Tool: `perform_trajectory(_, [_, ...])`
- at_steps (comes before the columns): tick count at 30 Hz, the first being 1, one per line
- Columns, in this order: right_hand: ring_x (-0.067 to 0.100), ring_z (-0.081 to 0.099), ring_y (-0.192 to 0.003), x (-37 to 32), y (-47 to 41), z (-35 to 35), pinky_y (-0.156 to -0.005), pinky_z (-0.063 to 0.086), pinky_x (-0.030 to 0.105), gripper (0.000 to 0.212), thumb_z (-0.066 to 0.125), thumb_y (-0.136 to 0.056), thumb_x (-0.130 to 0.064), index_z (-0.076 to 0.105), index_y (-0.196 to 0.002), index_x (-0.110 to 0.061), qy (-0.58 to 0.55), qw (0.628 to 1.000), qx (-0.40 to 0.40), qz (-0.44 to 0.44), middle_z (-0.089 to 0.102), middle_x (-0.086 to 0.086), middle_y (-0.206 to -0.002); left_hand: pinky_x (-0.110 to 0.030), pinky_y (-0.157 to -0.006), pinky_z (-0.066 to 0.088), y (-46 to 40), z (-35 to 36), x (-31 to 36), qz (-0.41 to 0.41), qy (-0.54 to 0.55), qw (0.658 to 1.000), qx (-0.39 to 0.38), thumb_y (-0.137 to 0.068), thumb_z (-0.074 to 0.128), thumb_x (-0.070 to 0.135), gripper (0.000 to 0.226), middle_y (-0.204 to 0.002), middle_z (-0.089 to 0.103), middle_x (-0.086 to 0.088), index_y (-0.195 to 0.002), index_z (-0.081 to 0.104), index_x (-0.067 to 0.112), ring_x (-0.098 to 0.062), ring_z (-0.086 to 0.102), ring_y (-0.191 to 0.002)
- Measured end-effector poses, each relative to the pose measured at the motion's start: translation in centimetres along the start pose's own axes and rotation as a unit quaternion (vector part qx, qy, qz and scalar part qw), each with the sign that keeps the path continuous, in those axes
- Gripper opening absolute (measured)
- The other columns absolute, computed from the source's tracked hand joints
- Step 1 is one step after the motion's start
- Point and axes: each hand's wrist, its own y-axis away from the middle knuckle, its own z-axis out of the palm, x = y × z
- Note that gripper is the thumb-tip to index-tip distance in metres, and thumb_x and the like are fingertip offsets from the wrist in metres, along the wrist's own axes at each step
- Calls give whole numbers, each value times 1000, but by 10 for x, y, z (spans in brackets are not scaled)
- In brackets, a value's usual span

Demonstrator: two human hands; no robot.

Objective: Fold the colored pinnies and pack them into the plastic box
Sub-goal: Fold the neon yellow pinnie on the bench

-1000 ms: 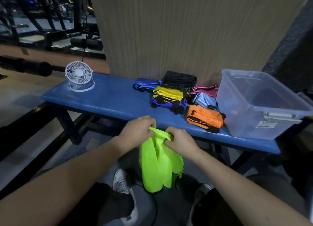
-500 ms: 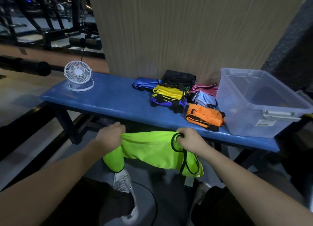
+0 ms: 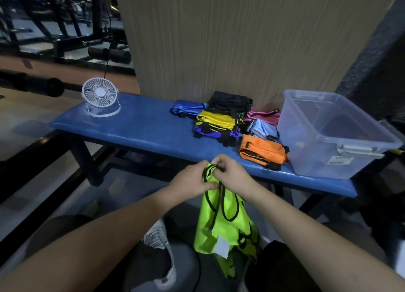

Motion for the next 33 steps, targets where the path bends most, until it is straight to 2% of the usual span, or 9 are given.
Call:
perform_trajectory(4, [14,51,-62,2,-1,-3,-60,43,34,21,65,-87,-10,54,-102,-21,-62,998,-13,3,56,-3,-77,-44,-74,53,-1,-9,-1,-1,-16,999,43,-64,59,49,32,-81,67,5,-88,53,28,-23,66,-87])
perform_trajectory(7, [10,49,-67,6,3,-3,-65,42,31,34,77,-85,-23,51,-107,-18,-58,998,-26,3,55,-3,-83,-43,-74,53,-3,-21,0,-11,-8,997,69,-66,58,47,22,-78,66,7,-79,53,30,-23,65,-85])
perform_trajectory(12, [9,58,-88,9,15,4,-78,47,25,61,92,-67,-36,50,-110,-21,-6,998,-60,24,66,1,-104,-41,-80,54,-9,-44,2,-46,50,990,120,-69,59,45,27,-83,69,7,-85,62,23,-21,66,-87])
perform_trajectory(17, [11,47,-122,11,20,18,-102,42,30,88,90,-63,-38,43,-135,-26,89,995,-34,-21,47,-4,-125,-37,-76,49,-15,-62,0,-49,50,988,137,-84,69,29,13,-82,65,5,-82,59,20,-23,63,-87])
perform_trajectory(20, [16,45,-126,10,19,18,-100,43,34,87,87,-66,-38,40,-138,-27,124,992,3,-33,42,-6,-123,-39,-80,51,-16,-72,-1,-54,69,986,141,-86,70,26,12,-84,68,0,-85,63,16,-25,64,-88])
perform_trajectory(24, [15,44,-126,5,18,23,-97,45,38,108,90,-58,-47,28,-146,-35,143,989,-7,-26,35,-11,-125,-43,-87,54,-16,-79,0,-69,114,978,158,-84,70,29,18,-90,72,-4,-93,69,14,-24,67,-90])
perform_trajectory(26, [16,47,-125,3,19,27,-96,47,39,105,88,-62,-46,27,-146,-35,149,989,7,-22,34,-10,-126,-43,-88,54,-16,-79,1,-73,123,976,162,-86,70,24,14,-91,73,-5,-94,69,13,-24,68,-90])
perform_trajectory(29, [22,54,-117,1,19,29,-84,48,39,77,77,-75,-31,35,-139,-28,148,988,40,-26,38,-7,-124,-42,-87,54,-15,-80,1,-71,128,975,164,-87,70,23,13,-91,72,-5,-94,68,12,-23,67,-90])
perform_trajectory(33, [27,57,-112,1,19,26,-88,48,41,51,66,-80,-16,47,-127,-19,124,989,70,-46,54,2,-123,-38,-86,53,-13,-78,-5,-67,121,977,165,-88,70,24,13,-92,73,-1,-95,69,14,-20,67,-91])
